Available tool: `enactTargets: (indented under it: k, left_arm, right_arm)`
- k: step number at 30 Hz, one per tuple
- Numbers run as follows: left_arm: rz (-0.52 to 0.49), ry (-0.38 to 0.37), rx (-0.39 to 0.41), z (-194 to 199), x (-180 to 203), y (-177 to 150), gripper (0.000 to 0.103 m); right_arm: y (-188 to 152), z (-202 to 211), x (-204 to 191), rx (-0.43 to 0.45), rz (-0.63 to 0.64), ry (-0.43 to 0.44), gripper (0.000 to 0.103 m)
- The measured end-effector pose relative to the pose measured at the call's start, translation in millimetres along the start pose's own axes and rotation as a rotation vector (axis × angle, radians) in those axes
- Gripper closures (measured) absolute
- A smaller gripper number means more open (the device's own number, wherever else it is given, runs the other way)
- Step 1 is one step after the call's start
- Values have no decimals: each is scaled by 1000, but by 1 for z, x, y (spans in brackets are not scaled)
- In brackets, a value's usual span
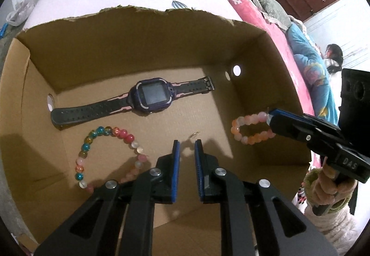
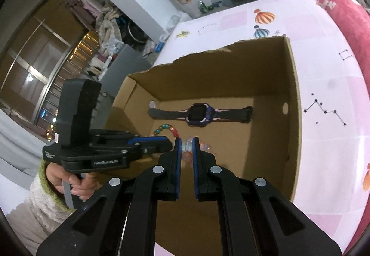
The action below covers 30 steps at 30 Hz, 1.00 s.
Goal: Organize jewelry
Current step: 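Lower both grippers into the box and open them, releasing ring and bracelet, then withdraw both grippers from the box back over the table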
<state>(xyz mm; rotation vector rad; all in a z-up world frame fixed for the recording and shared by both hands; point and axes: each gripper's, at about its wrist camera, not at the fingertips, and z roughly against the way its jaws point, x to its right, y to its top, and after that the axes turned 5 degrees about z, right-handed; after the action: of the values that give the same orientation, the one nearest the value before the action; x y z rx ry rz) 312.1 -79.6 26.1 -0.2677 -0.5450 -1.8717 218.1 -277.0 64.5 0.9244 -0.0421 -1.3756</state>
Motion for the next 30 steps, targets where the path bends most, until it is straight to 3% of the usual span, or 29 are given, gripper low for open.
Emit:
enactTargets:
  k: [6,8,12,14,22,26,29,30]
  left_arm:
    - [1,-12,57,14,0,4,89]
    - [-9,-7,89,24,1,-1,84]
    - [-33,0,147,44,3,-11,78]
    - [-45,6,186,57,4,-20,68]
    - [-50,60,360,104,-2,-60,48]
    - [-39,87,440,120,-6,-80,41]
    - [-23,101,468,124,-11,-93,38]
    - [-22,108,474,124,-11,-96,37]
  right_arm:
    - [5,4,-8,9,74,-134,96]
    - [8,2,-16,15,121,-182,96]
    - [15,-7,-21,-2,151,-194,96]
    - [18,-14,-23,-18,165,-215,96]
    - [26,-29,-32,-64,211,-287,96]
    - [24,-40,-41,-111,237,-267,96]
    - [19,-46,-48,-143,255,-256,86]
    - [17,-46,-51,-144,255,-253,75]
